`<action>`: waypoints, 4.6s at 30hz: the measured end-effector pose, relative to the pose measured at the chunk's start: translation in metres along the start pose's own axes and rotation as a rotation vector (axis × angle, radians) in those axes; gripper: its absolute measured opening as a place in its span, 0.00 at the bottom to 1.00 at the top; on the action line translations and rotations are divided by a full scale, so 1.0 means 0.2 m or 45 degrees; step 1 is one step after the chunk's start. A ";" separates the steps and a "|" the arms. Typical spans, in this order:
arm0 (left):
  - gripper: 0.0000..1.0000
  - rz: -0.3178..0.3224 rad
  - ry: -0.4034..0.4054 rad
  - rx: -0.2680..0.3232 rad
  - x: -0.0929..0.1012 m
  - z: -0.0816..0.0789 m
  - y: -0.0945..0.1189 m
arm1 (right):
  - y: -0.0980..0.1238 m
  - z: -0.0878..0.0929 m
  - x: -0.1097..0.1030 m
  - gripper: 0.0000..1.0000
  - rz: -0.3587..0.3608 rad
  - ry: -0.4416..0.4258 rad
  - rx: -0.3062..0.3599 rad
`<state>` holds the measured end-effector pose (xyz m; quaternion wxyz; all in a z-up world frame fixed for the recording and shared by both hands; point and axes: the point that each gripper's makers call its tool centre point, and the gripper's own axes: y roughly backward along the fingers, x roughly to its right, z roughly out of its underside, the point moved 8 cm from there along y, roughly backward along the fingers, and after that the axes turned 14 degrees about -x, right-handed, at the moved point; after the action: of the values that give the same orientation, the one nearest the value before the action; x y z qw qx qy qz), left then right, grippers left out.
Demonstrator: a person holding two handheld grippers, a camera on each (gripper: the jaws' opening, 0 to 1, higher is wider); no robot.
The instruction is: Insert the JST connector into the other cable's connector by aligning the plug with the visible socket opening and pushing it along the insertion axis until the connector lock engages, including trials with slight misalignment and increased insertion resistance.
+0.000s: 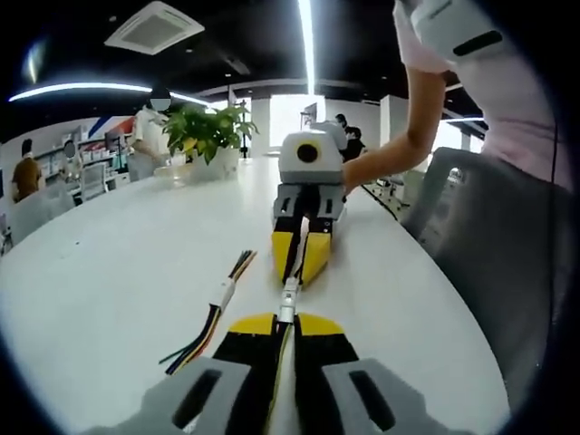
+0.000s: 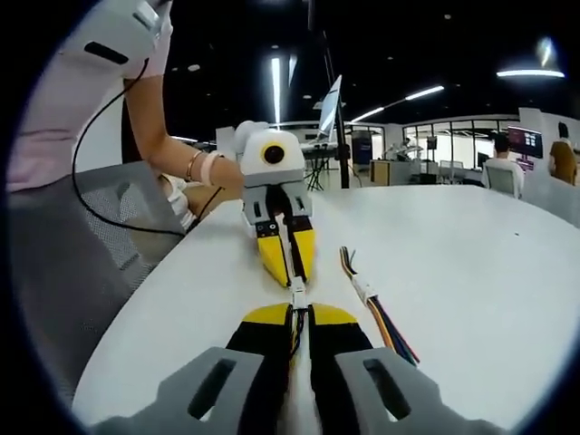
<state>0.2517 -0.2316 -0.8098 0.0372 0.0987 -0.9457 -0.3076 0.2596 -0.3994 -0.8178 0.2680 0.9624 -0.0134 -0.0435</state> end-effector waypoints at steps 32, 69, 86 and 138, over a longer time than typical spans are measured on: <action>0.00 0.078 0.114 0.116 0.01 -0.03 0.00 | 0.02 0.02 0.01 0.04 -0.073 -0.090 0.087; 0.00 0.054 0.111 0.150 0.02 -0.01 -0.03 | 0.01 0.03 0.03 0.04 -0.084 -0.161 0.105; 0.00 0.039 0.086 0.136 0.01 -0.02 -0.04 | -0.01 0.03 0.03 0.04 -0.055 -0.163 0.107; 0.04 -0.045 0.072 0.057 -0.02 -0.05 -0.04 | 0.00 0.03 0.04 0.12 0.012 -0.157 0.104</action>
<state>0.2591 -0.2425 -0.8075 0.0564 0.1250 -0.9489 -0.2841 0.2670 -0.4020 -0.8239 0.2273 0.9679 -0.0360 -0.1009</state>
